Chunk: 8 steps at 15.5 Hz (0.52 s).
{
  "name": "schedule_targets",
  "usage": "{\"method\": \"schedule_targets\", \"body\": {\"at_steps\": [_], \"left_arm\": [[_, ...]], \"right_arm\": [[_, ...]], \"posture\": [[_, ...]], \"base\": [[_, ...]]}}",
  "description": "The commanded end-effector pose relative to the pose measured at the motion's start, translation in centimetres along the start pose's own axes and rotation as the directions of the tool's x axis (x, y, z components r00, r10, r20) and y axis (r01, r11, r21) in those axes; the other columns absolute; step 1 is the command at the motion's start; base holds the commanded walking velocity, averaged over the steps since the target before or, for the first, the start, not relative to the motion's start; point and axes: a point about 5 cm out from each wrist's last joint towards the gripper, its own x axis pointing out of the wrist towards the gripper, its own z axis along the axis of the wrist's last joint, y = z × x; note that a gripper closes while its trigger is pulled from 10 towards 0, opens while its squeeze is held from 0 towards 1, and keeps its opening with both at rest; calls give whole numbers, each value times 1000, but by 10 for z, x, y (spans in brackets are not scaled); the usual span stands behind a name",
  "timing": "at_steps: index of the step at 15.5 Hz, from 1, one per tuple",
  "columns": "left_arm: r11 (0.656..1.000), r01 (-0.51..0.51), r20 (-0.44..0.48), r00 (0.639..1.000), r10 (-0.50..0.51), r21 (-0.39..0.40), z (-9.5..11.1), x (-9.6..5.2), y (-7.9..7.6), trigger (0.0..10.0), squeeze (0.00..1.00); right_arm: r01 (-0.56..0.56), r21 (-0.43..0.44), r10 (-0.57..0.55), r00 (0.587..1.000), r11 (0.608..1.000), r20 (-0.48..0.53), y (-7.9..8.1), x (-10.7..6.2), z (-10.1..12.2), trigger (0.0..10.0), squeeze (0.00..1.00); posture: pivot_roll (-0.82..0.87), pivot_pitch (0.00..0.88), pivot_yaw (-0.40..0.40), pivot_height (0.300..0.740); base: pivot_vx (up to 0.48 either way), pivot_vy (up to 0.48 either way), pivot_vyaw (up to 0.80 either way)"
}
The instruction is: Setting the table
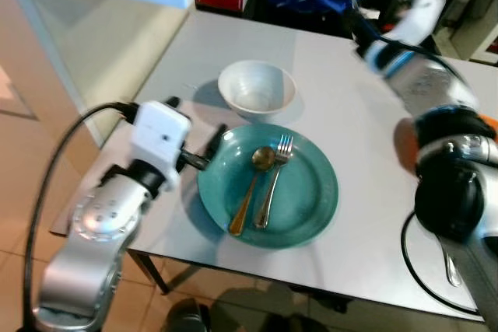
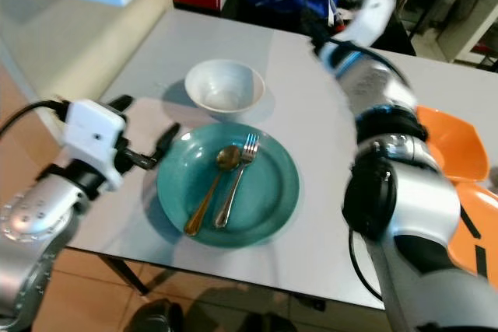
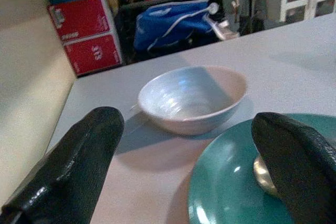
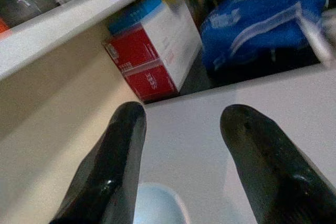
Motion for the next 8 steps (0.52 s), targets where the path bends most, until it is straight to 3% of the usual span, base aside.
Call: {"method": "schedule_targets", "body": {"at_steps": [1,4,7,8], "left_arm": [[1000,22,34,999,-21,-9,6,2,-5,10000,0],[999,-15,64,998,18,-41,12,1,0,10000,0],[993,-62,16,998,64,-103,2,-14,1,10000,0],[992,-67,-17,998,65,-107,-5,-23,-2,10000,0]], "right_arm": [[-34,-119,37,999,992,27,4,-24,4,10000,0],[-139,-254,156,987,957,48,30,-82,-14,10000,0],[-268,-275,275,961,923,-16,52,-130,-61,10000,0],[-265,-401,262,963,877,-63,54,-145,-78,10000,0]], "posture": [[77,0,-36,740],[41,0,-2,740],[40,0,-8,740],[41,0,-7,740]], "base": [[0,0,0],[0,0,0],[0,454,0],[0,480,0]]}}
